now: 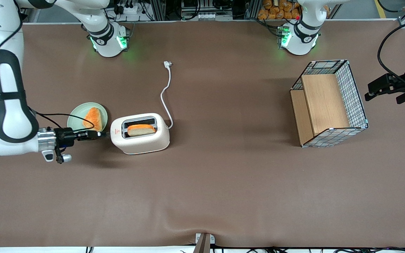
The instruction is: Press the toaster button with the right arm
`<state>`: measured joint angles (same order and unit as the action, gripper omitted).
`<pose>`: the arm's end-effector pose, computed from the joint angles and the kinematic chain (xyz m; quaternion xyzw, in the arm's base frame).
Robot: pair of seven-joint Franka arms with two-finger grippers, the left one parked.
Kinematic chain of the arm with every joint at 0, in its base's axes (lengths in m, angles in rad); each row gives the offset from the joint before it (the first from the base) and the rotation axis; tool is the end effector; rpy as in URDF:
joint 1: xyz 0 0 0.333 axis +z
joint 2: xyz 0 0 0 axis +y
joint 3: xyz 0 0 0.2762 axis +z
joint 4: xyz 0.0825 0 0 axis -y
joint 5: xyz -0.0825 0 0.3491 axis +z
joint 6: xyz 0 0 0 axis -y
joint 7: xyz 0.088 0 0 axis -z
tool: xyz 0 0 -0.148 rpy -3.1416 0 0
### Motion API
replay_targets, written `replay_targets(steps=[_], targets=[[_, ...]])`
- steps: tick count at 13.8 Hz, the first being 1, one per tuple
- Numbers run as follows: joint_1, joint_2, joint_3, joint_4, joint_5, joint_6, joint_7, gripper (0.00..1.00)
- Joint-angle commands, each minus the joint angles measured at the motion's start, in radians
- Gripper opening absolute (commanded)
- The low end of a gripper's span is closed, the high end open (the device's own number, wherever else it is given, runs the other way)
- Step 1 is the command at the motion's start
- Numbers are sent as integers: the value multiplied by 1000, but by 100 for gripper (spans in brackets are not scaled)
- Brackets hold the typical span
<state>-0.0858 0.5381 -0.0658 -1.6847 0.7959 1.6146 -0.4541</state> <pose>0.5625 0.0203 0.2414 -0.8962 -0.0026 0.1586 0.4144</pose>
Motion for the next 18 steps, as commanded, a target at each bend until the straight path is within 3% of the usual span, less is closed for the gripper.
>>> replay_targets(steps=[1, 6, 12, 15, 18], targets=[[-11, -44, 6, 39, -49, -57, 87, 0], [-2, -130, 9, 68, -153, -73, 213, 0], [14, -202, 14, 172, -231, -254, 354, 0], [46, -256, 15, 227, -318, -321, 408, 0], [89, -335, 15, 230, -453, -344, 456, 0]])
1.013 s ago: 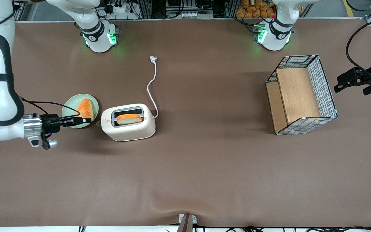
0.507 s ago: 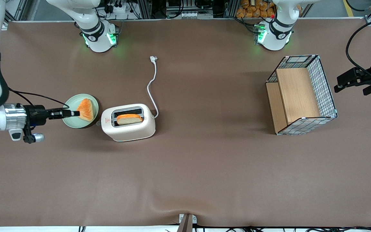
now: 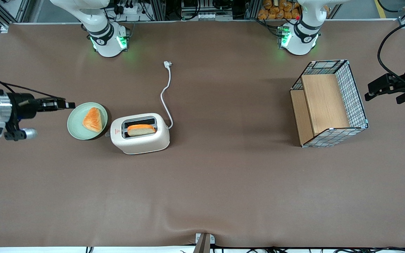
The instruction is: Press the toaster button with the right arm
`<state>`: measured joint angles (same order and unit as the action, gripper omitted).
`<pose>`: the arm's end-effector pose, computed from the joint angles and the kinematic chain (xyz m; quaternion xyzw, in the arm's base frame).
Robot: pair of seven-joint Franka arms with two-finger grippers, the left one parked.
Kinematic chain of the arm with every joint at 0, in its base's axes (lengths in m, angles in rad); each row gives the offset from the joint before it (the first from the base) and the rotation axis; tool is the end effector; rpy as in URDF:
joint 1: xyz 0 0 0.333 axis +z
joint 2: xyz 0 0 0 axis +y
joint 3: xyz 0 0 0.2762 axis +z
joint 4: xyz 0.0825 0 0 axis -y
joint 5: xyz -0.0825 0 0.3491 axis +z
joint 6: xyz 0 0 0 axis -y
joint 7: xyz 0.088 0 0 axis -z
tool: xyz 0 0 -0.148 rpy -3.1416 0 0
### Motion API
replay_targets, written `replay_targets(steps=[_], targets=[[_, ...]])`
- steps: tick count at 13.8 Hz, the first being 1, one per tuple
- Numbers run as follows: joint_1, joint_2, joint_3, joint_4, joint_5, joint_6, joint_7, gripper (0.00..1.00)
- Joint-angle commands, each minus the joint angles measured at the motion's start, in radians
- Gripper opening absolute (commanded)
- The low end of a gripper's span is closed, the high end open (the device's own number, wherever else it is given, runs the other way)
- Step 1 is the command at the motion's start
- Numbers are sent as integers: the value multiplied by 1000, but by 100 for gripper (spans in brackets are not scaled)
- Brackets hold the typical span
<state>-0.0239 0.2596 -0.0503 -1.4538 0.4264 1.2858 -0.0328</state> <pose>0.5324 0.0320 0.4537 -0.9566 0.0052 0.1962 0.2155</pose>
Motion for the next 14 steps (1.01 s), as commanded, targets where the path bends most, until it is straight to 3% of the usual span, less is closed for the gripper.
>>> replay_targets(steps=[1, 2, 3, 4, 5, 6, 14], targets=[[42, -84, 0, 0, -142, -19, 34, 0], [64, -117, 3, -2, -205, -19, 34, 9], [85, -147, 3, -2, -266, -17, 34, 34], [110, -170, 4, -2, -317, -17, 34, 35], [123, -190, 4, -2, -349, -17, 34, 59], [125, -206, 4, -3, -357, -16, 36, 100], [116, -293, -2, -22, -393, 38, 36, 100]])
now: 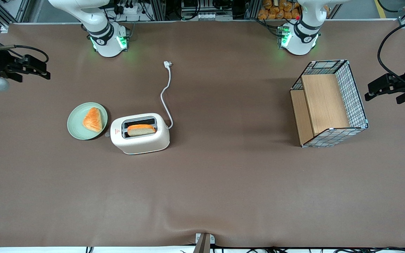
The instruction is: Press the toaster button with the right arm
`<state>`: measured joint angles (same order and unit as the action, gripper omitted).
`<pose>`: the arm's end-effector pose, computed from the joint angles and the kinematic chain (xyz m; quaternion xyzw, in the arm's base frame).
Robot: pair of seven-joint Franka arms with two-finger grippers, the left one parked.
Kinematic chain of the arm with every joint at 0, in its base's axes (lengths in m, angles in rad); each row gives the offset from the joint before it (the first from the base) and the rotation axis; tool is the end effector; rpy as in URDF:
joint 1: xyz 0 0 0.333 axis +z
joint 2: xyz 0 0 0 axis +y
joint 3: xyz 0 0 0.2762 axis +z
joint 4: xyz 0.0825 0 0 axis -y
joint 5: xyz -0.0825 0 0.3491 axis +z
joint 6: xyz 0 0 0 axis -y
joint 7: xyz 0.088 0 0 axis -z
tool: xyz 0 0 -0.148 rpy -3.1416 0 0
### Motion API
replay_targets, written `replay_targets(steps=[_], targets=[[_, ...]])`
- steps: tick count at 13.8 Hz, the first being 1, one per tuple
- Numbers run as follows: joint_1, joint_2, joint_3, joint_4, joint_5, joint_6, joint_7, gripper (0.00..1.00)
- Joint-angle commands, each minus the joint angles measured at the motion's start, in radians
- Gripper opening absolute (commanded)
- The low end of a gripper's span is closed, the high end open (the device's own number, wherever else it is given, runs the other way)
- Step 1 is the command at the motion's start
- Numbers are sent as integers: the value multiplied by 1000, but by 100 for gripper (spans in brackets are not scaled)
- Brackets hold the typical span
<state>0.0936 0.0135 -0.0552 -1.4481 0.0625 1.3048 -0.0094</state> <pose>0.4873 0.0293 0.5685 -0.9960 -0.0296 0.0787 0.0292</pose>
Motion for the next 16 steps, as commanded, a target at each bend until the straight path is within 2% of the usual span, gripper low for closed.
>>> replay_targets(steps=[1, 4, 8, 16], targets=[[-3, -67, 2, -58, -30, 55, 12, 100], [-3, -138, 2, -178, -32, 174, 12, 100], [3, -135, 6, -179, -79, 189, 11, 100], [-2, -116, 3, -132, -82, 177, 11, 100]])
